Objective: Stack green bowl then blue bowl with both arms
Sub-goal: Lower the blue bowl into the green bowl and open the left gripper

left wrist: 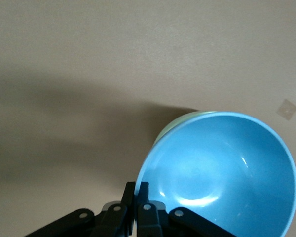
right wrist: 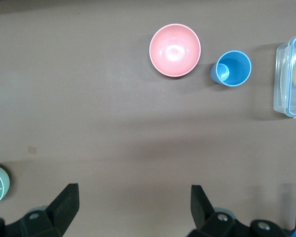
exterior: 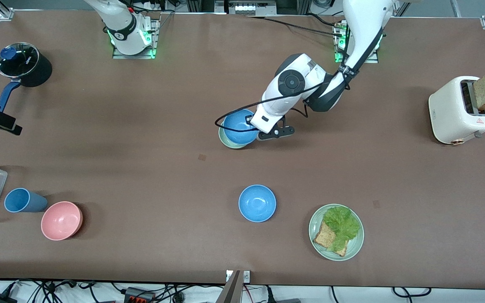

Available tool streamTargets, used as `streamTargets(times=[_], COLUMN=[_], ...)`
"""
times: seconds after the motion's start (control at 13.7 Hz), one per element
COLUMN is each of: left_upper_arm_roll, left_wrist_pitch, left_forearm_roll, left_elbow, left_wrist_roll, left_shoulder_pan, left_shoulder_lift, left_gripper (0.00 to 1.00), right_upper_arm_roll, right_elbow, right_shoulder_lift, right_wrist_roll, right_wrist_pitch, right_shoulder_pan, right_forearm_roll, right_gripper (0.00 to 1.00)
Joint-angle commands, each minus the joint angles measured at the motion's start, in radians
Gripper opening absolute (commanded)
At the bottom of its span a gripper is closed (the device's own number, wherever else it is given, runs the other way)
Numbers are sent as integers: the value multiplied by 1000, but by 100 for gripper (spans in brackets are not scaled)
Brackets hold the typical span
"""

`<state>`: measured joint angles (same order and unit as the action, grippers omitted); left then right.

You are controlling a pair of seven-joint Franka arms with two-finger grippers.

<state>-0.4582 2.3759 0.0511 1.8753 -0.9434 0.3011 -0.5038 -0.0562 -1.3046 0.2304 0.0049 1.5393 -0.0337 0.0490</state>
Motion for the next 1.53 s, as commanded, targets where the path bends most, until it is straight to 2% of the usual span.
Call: streamTargets(times=[0.0, 0.22, 0.58, 0.66, 0.73, 0.8, 0.87, 0.95, 1.09, 1.24, 1.46], left_upper_arm_roll=[7, 7, 7, 7, 9, 9, 9, 9, 3, 1, -5], left_wrist_pitch=[20, 49, 59, 59, 57, 46, 40, 19, -74, -220, -418], left_forearm_roll=[-23, -23, -23, -23, -7, -7, -8, -8, -10, -10, -8], left_elbow=[-1, -21, -44, -45, -51, -74, -87, -94, -149, -241, -381], left_wrist_roll=[-26, -38, -81, -92, -135, -200, -243, -261, -255, -249, -114], left_shoulder_pan=[12, 24, 42, 43, 38, 27, 27, 26, -9, -46, -124], left_shoulder_lift=[-12, -37, -65, -67, -70, -79, -78, -70, -58, -53, -51], left_gripper=[0, 0, 0, 6, 27, 42, 49, 51, 53, 54, 53], right_upper_arm_roll=[6, 6, 7, 7, 9, 10, 10, 12, 13, 15, 16], right_elbow=[-154, -292, -309, -309, -309, -309, -309, -311, -311, -311, -311], right_shoulder_lift=[-92, -175, -198, -200, -203, -203, -203, -203, -201, -203, -203], right_wrist_roll=[-13, -19, -29, -37, -45, -45, -45, -45, -45, -45, -45], right_wrist_pitch=[73, 140, 130, 127, 124, 122, 120, 117, 110, 108, 110], right_shoulder_pan=[-3, -2, -2, 0, 0, 0, 1, 2, 3, 5, 5], right_forearm_roll=[-11, -32, -54, -54, -55, -54, -54, -54, -51, -54, -55], right_gripper=[100, 100, 100, 100, 100, 100, 100, 100, 100, 100, 100])
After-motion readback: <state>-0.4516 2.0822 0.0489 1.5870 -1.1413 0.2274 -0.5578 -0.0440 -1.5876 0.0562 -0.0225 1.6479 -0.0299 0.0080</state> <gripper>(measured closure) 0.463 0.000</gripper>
